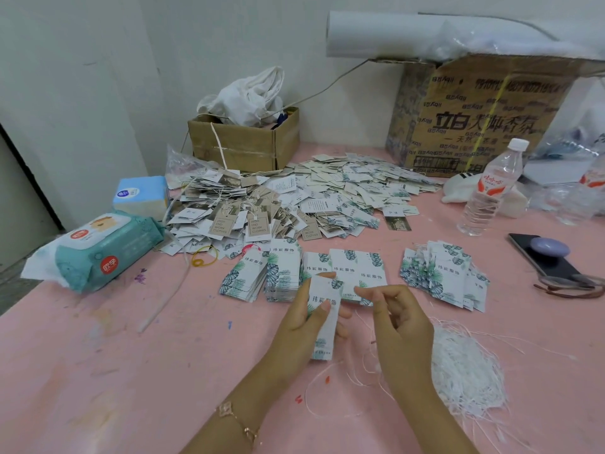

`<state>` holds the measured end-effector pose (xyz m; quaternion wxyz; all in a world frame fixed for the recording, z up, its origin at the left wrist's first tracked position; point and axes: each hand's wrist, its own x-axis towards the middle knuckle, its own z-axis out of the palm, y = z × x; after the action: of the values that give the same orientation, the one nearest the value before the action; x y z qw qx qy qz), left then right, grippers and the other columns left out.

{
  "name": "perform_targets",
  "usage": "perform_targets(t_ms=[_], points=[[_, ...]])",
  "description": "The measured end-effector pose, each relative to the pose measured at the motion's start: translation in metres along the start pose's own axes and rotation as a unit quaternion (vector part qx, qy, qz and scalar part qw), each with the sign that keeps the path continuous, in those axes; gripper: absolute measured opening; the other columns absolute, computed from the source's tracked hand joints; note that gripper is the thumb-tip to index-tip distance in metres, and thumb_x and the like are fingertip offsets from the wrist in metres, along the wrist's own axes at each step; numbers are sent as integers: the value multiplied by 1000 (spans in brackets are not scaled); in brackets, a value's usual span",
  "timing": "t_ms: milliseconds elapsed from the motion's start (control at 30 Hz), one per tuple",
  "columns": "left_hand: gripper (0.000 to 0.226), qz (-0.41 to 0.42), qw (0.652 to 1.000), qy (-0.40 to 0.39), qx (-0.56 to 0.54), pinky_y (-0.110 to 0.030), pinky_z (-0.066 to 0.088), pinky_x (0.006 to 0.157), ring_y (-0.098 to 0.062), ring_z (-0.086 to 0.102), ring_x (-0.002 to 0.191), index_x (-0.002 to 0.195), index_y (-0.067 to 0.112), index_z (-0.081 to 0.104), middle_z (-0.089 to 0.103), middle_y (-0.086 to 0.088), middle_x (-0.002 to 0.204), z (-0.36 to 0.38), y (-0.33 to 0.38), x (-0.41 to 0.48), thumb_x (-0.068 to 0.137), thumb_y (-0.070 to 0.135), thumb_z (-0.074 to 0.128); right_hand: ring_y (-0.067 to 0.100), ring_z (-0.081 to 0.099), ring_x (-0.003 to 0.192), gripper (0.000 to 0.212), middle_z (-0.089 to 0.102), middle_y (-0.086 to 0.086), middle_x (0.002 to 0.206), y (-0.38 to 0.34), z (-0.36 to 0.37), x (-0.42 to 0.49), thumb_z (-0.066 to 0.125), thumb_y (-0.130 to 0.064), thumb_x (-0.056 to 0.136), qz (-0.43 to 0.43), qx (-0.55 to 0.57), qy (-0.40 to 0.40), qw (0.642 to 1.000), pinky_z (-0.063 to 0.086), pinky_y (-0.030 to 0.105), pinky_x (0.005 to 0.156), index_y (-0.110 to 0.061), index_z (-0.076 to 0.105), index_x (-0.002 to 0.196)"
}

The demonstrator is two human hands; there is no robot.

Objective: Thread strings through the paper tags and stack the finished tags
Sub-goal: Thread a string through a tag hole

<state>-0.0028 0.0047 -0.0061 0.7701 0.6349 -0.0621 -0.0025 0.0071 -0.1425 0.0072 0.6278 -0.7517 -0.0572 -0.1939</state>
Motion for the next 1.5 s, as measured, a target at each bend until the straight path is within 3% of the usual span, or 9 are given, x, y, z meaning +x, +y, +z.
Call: perform_targets(t_ms=[167, 267, 400, 567, 700, 867, 1000, 1133, 1500], points=[[37, 29, 997, -40, 62, -52, 55, 84, -26, 65, 85, 135, 44, 43, 62, -10, 115, 0, 0, -1, 101, 30, 45, 22, 46, 45, 10, 73, -9, 79, -4, 10, -10, 55, -39, 94, -34, -9, -59, 998, 35, 26, 44, -39, 62, 85], [37, 22, 997, -59, 37, -45, 58, 78, -25, 63, 82, 137, 39, 42, 60, -13, 119, 0, 0, -3, 104, 23, 43, 5, 35, 39, 11, 67, 0, 64, -2, 10, -13, 53, -49, 89, -57, -40, -35, 997, 28, 18, 41, -43, 61, 88], [38, 10, 999, -37, 1, -42, 57, 73, -26, 64, 77, 133, 40, 46, 64, -13, 114, -1, -2, -1, 99, 21, 44, 5, 37, 36, 9, 69, -19, 73, -3, 10, -12, 55, -41, 94, -40, -49, -12, 998, 28, 12, 40, -38, 62, 89], [40, 11, 1000, -28, 8, -36, 58, 69, -16, 67, 79, 123, 46, 51, 69, 2, 106, 0, -2, 0, 96, 19, 44, 23, 57, 53, 9, 72, -15, 78, -6, 12, -11, 56, -35, 91, -19, -22, -45, 999, 40, 23, 45, -39, 63, 86], [39, 21, 999, -34, 36, -39, 56, 68, -22, 64, 75, 129, 42, 48, 64, -12, 108, 2, 2, -4, 98, 18, 42, 8, 40, 39, 16, 65, -24, 64, 0, 9, -9, 61, -25, 92, -38, -76, -30, 996, 28, 12, 43, -39, 63, 85], [49, 128, 933, 11, 337, -25, 51, 77, -6, 64, 80, 126, 67, 24, 66, 12, 84, 0, 2, -11, 103, 25, 38, 6, 49, 56, 13, 60, -18, 84, -3, 4, -7, 61, -32, 93, -139, -154, -14, 978, 32, 8, 53, -39, 60, 82], [39, 147, 904, 23, 402, -12, 45, 75, 12, 60, 85, 118, 63, 30, 62, 26, 92, 4, 8, -14, 103, 28, 37, -3, 44, 58, 10, 49, -19, 77, -3, 6, -7, 50, -35, 92, -185, -198, -15, 963, 31, 5, 53, -33, 58, 86], [31, 134, 902, -12, 410, -24, 49, 84, 6, 62, 95, 130, 46, 41, 66, 15, 107, 7, 11, -15, 104, 29, 36, 1, 45, 61, 10, 48, -14, 71, -1, 6, -9, 52, -27, 90, -177, -191, -13, 965, 32, 7, 53, -31, 53, 81], [45, 149, 904, -35, 399, -24, 51, 88, 4, 64, 100, 137, 59, 35, 63, 21, 118, 2, 8, -12, 102, 29, 36, 15, 54, 58, 17, 62, -7, 73, 7, 7, -6, 56, -20, 94, -95, -100, -64, 988, 39, 21, 52, -30, 56, 81]])
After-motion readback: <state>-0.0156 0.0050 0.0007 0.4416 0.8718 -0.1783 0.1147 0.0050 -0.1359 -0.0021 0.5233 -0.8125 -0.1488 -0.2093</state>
